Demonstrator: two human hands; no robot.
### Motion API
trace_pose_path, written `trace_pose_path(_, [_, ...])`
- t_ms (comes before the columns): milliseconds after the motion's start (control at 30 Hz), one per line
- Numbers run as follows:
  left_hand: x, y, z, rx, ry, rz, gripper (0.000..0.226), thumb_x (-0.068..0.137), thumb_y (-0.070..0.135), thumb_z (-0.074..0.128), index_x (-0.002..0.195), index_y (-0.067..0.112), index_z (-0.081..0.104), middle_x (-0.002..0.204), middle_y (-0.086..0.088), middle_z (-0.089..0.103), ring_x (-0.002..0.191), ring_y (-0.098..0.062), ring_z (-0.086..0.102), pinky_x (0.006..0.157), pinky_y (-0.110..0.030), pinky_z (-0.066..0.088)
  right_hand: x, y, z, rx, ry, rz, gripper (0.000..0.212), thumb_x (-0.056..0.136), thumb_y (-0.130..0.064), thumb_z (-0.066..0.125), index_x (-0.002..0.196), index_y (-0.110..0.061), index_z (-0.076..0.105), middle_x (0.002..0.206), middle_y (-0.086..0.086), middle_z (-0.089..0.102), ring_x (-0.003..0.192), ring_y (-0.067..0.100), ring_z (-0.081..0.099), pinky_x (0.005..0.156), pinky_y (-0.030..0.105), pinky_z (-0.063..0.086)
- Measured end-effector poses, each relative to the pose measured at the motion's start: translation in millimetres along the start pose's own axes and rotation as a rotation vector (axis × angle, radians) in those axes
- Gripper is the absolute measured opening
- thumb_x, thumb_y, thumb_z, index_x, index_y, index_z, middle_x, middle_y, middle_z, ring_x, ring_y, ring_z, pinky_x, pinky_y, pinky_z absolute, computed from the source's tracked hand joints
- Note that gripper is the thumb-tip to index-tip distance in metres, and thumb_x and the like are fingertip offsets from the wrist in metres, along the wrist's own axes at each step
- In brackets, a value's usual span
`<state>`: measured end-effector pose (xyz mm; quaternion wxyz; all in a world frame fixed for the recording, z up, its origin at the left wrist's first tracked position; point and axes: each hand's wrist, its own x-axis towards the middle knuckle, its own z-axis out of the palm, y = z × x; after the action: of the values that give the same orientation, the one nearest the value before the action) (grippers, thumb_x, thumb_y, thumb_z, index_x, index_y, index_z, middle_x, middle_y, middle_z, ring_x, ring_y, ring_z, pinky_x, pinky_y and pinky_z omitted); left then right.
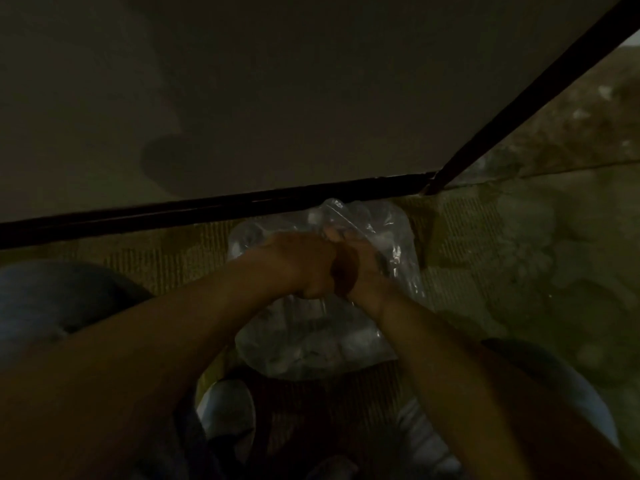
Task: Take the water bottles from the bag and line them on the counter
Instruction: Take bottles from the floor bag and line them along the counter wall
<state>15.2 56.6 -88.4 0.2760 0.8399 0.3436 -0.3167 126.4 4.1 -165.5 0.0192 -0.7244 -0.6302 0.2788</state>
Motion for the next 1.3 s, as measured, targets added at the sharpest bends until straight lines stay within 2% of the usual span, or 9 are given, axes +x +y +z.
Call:
trace_pose_path(233, [-2,-13,1,0.032,-0.034,-0.022,0.050,0.102,0.034,0.044,0.150,0.021,0.037,0.155,-0.004,0.039,0.140,-0.025,0.040,0.112,-0.037,0.034,25,-7,20,-0.285,0.030,0.051,0.052,0.091,-0.022,0.061,0.137,-0.008,0.040,0.131,0.011,0.052,0.110,0.032,0.057,0.094,0.038,0.047])
trace_pose_path(333, [-1,-15,-2,0.020,-0.012,-0.027,0.051,0.101,0.034,0.045,0.150,0.021,0.038,0.155,-0.005,0.038,0.141,-0.025,0.039,0.113,-0.036,0.034,19,-3,16,-0.109,0.155,-0.028,0.032,0.086,-0.002,0.064,0.117,0.007,0.060,0.113,0.026,0.063,0.102,0.039,0.062,0.090,0.043,0.050])
trace_pose_path(433, [2,-16,-6,-0.009,0.001,-0.033,0.051,0.100,0.036,0.047,0.148,0.020,0.041,0.153,-0.006,0.042,0.138,-0.026,0.043,0.108,-0.035,0.035,13,2,9,-0.118,0.171,-0.103,0.025,0.072,-0.003,0.076,0.096,-0.004,0.069,0.093,0.017,0.069,0.082,0.035,0.067,0.071,0.036,0.054])
trace_pose_path(633, [6,-17,-13,-0.045,0.042,-0.029,0.057,0.099,0.048,0.043,0.151,0.025,0.033,0.157,-0.007,0.035,0.141,-0.027,0.038,0.113,-0.039,0.034,2,6,-23,-0.206,0.192,-0.110,0.041,0.094,-0.014,0.051,0.134,-0.016,0.047,0.145,0.004,0.044,0.114,0.026,0.058,0.088,0.038,0.048])
trace_pose_path(700, [8,-18,-16,-0.081,0.046,-0.052,0.058,0.097,0.053,0.045,0.148,0.028,0.038,0.152,-0.006,0.042,0.135,-0.026,0.044,0.108,-0.038,0.039,-2,7,-25,-0.060,0.237,-0.078,0.050,0.094,-0.013,0.052,0.143,-0.018,0.040,0.156,-0.002,0.031,0.119,0.026,0.056,0.094,0.043,0.050])
trace_pose_path(867, [10,-16,-19,-0.106,0.073,-0.067,0.064,0.093,0.059,0.048,0.147,0.026,0.038,0.145,-0.006,0.048,0.128,-0.026,0.050,0.100,-0.035,0.042,-13,16,-42,0.440,0.345,-0.004,0.040,0.091,-0.015,0.063,0.129,-0.007,0.053,0.119,0.008,0.064,0.110,0.019,0.060,0.088,0.017,0.042])
trace_pose_path(1000, [16,-16,-20,-0.232,0.150,-0.053,0.065,0.086,0.057,0.061,0.140,0.024,0.046,0.133,-0.004,0.058,0.117,-0.024,0.057,0.099,-0.039,0.048,-20,12,-64,0.710,0.354,-0.017,0.032,0.088,-0.015,0.068,0.117,-0.019,0.055,0.089,0.012,0.068,0.078,0.025,0.066,0.068,0.034,0.055])
trace_pose_path(1167, [24,-13,-23,-0.645,0.215,0.039,0.066,0.076,0.043,0.079,0.134,0.025,0.053,0.128,0.002,0.062,0.114,-0.019,0.060,0.099,-0.039,0.050,-16,10,-80,1.008,0.398,0.014,0.025,0.087,-0.009,0.068,0.109,-0.018,0.060,0.096,-0.002,0.070,0.087,0.006,0.069,0.076,0.021,0.054])
trace_pose_path(1300, [27,-11,-22,-0.940,0.285,0.131,0.061,0.077,0.041,0.079,0.132,0.029,0.056,0.119,0.005,0.067,0.107,-0.013,0.064,0.097,-0.039,0.053,-13,7,-84,1.259,0.485,0.077,0.016,0.088,-0.002,0.064,0.104,-0.004,0.062,0.095,0.013,0.069,0.083,0.017,0.069,0.071,0.025,0.057])
